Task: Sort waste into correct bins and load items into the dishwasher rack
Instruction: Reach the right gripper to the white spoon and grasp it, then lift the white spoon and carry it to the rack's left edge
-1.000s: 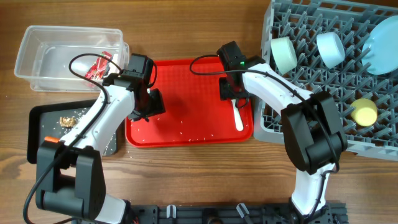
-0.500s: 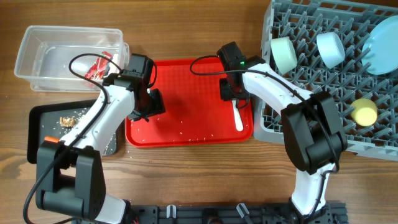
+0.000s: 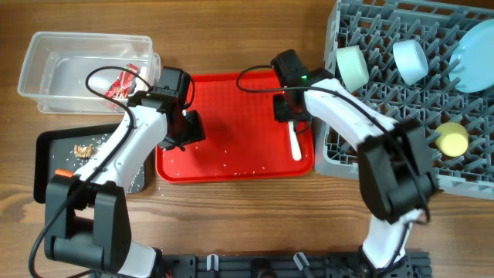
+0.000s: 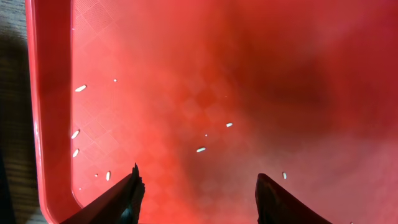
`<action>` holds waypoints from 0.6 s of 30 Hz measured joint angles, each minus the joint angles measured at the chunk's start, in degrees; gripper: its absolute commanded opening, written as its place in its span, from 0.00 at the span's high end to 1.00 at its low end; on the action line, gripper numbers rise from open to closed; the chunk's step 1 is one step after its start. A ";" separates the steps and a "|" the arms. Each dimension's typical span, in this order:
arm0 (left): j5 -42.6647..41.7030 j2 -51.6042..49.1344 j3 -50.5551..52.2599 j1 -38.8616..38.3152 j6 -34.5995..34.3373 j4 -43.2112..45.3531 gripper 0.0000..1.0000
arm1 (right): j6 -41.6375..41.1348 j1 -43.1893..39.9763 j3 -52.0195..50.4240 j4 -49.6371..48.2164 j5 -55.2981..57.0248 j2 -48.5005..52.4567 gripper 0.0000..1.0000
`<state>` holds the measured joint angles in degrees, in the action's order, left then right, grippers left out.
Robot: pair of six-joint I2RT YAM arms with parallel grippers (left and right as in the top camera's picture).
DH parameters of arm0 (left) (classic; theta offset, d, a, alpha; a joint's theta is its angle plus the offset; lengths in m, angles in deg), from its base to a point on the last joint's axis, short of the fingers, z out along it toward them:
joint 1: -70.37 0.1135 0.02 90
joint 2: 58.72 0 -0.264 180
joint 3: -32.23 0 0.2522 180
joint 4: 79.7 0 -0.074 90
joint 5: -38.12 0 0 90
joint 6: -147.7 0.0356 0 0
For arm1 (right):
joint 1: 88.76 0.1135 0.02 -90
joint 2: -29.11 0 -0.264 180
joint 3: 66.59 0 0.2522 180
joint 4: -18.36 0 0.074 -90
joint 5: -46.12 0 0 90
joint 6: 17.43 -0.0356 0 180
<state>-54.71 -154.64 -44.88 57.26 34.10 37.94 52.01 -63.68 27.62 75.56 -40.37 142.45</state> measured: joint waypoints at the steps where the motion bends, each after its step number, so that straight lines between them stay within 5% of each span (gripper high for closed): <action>1: 0.00 0.00 0.02 0.00 0.00 -0.02 0.41 | 0.00 0.00 -0.04 0.04 0.00 -1.46 0.76; 10: 0.00 0.00 0.02 0.00 0.00 0.00 0.41 | 0.50 -0.74 -0.07 4.59 4.17 -17.77 0.76; 18: 0.00 0.00 0.02 0.00 0.00 0.00 0.41 | 0.68 -9.18 -0.07 11.04 7.76 -22.08 0.77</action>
<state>-54.71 -154.64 -44.86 57.26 34.10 37.94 52.69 -72.86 27.55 86.60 -32.61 120.38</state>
